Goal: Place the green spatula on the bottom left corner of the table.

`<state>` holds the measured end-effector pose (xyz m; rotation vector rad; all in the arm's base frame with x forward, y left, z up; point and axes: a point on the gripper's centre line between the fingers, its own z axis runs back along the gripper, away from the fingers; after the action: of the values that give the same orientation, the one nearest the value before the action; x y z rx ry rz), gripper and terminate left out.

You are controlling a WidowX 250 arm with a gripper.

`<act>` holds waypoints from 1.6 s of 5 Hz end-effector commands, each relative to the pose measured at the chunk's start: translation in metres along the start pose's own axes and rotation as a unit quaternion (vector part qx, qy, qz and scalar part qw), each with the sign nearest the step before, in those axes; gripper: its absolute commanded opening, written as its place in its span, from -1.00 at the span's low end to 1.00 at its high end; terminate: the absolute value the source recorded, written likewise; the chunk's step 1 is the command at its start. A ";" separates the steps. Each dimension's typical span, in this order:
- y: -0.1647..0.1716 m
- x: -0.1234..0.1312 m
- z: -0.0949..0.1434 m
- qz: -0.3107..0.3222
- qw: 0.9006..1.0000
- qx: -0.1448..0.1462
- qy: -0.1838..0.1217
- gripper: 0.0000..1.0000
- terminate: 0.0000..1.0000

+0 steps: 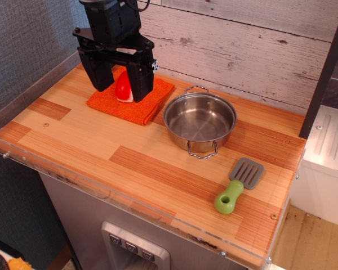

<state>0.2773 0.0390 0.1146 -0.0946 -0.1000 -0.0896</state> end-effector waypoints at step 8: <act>-0.152 0.003 -0.126 -0.058 0.998 0.001 -0.015 1.00 -1.00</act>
<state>0.2792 -0.1236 0.0056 -0.0873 -0.1386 -0.1990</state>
